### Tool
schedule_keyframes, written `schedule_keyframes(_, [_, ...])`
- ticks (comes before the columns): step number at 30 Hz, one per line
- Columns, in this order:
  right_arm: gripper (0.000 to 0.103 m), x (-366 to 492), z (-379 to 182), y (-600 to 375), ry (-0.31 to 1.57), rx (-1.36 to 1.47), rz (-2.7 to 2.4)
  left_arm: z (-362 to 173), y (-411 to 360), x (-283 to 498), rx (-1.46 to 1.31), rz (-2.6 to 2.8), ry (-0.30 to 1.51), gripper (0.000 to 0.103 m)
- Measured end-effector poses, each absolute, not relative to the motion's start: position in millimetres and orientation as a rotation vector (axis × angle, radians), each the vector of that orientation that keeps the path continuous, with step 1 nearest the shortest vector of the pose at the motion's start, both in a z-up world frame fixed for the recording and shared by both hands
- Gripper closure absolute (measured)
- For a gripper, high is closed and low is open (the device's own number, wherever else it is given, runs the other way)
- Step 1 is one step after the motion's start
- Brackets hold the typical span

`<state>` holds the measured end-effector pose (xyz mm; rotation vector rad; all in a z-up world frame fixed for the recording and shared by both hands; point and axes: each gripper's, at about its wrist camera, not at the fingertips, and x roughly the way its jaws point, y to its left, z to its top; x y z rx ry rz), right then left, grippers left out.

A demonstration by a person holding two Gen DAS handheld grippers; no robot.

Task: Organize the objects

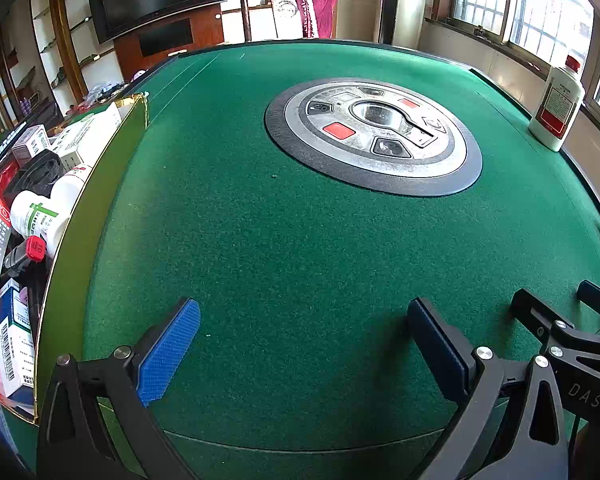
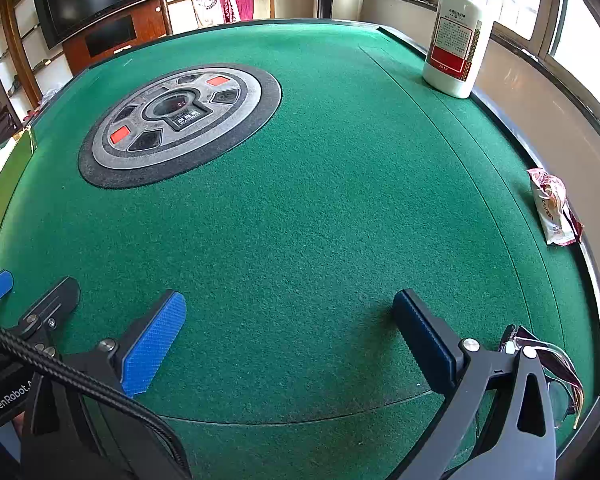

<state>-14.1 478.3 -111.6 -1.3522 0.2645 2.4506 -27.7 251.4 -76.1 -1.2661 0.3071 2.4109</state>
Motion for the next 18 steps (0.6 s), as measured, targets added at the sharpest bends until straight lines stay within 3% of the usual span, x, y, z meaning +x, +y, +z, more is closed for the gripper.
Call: schedule_keyframes(18, [0.0, -14.1, -111.7, 478.3, 0.256, -1.347, 2.466, -75.2, 251.0, -27.7, -1.266, 2.41, 0.307, 0.001])
